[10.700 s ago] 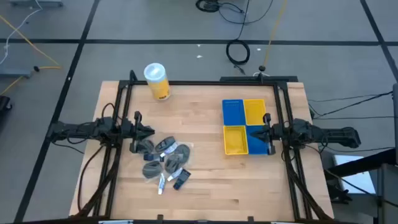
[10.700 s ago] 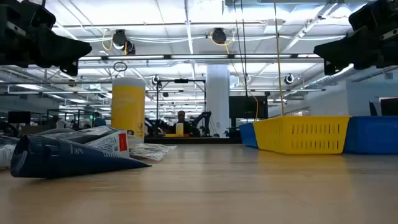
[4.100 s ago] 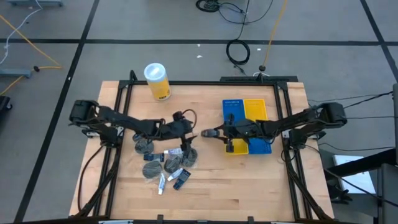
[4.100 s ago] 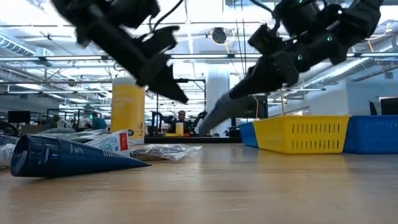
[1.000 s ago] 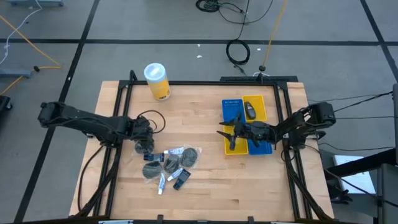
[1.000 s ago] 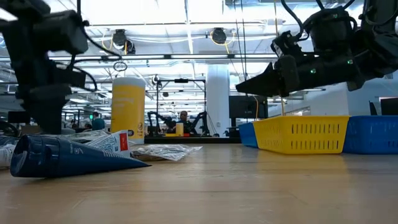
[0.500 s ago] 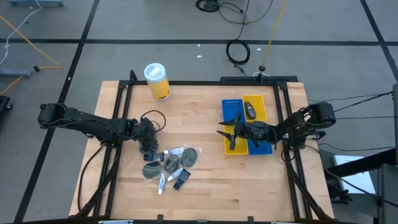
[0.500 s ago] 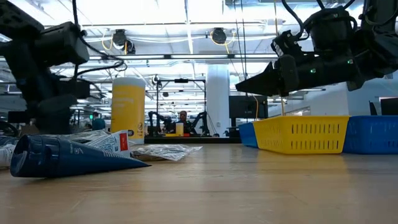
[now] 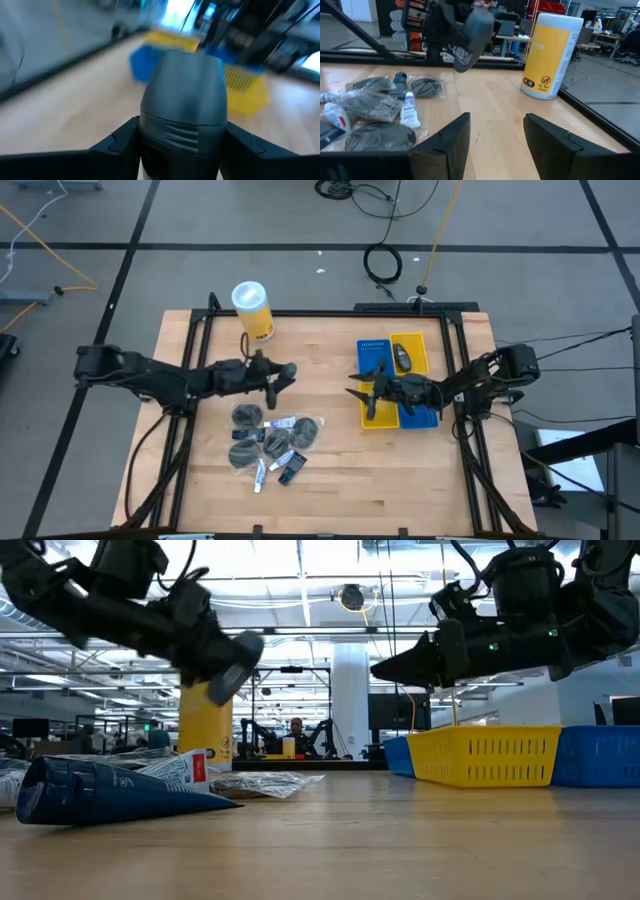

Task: Pick & Place Travel size toiletries
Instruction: Put the gray deodorant into the top yellow bin

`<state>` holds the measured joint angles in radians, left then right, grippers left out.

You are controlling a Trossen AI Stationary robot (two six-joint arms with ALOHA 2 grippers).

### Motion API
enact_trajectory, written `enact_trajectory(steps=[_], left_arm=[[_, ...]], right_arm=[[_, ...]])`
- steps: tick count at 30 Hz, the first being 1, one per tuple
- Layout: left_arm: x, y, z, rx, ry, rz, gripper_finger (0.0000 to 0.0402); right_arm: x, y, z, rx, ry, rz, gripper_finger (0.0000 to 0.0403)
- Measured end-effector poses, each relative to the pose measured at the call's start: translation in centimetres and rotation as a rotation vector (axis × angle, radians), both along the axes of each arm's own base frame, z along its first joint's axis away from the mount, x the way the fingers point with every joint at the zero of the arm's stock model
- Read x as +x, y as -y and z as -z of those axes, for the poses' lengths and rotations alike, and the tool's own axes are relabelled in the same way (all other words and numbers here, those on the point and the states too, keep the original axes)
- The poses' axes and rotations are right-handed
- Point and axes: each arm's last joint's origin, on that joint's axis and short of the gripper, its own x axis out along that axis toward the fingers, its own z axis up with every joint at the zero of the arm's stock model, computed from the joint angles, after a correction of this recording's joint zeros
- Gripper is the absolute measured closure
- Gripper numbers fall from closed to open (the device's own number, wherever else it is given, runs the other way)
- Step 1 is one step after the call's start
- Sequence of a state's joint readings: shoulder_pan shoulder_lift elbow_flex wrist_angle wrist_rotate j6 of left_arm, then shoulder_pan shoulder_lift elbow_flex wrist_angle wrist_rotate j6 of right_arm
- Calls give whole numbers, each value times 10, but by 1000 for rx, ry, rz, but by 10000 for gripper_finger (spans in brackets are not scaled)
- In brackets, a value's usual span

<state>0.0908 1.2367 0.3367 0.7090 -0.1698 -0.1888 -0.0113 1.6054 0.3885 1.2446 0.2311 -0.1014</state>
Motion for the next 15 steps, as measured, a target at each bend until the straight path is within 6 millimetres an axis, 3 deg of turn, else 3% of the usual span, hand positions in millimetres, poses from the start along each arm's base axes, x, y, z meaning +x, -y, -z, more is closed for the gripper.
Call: enact_trajectory(steps=[6, 15], left_arm=[[31, -9, -7, 72, 193, 46, 217], [100, -10, -15, 99, 231, 117, 198]], right_arm=[[13, 1, -9, 2, 14, 4, 200], [40, 2, -25, -12, -46, 9, 97]])
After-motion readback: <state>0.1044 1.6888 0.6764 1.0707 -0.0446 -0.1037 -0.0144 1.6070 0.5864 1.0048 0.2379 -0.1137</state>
